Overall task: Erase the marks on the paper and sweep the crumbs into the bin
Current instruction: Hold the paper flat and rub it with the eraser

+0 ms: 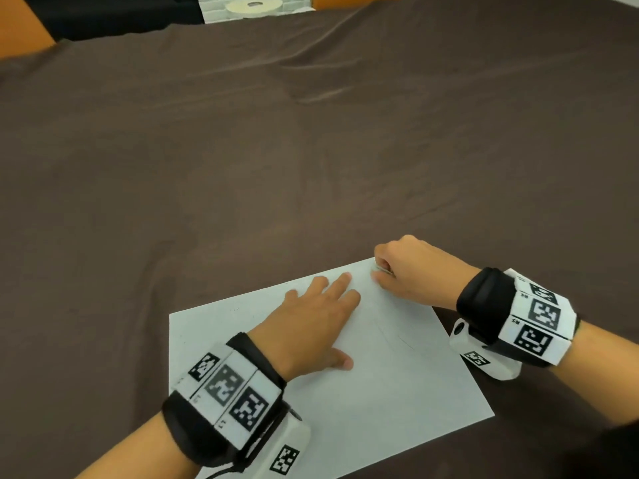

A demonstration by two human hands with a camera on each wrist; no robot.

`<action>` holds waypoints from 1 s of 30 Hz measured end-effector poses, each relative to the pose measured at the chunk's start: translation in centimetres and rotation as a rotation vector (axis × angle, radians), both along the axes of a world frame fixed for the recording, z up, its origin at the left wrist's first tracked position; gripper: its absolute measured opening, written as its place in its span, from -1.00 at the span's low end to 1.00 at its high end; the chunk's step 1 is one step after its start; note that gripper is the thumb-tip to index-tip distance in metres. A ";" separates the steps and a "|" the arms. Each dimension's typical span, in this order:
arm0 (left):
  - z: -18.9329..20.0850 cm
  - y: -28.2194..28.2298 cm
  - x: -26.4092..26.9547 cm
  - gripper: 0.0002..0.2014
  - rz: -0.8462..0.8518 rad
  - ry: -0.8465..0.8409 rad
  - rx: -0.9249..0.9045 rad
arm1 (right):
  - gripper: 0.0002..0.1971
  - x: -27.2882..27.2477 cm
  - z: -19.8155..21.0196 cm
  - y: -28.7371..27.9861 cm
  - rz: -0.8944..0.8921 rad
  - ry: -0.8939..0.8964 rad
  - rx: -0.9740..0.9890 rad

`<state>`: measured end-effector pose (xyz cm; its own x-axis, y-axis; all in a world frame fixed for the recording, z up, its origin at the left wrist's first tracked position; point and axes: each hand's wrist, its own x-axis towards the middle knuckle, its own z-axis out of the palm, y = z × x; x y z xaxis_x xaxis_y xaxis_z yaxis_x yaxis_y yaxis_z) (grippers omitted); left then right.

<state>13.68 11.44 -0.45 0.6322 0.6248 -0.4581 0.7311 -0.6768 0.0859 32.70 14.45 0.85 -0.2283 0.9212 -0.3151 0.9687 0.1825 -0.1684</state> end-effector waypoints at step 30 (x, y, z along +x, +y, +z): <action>-1.1 1.3 0.2 0.17 0.079 0.050 0.018 | -0.82 -0.5 0.7 -0.8 0.171 -0.162 0.015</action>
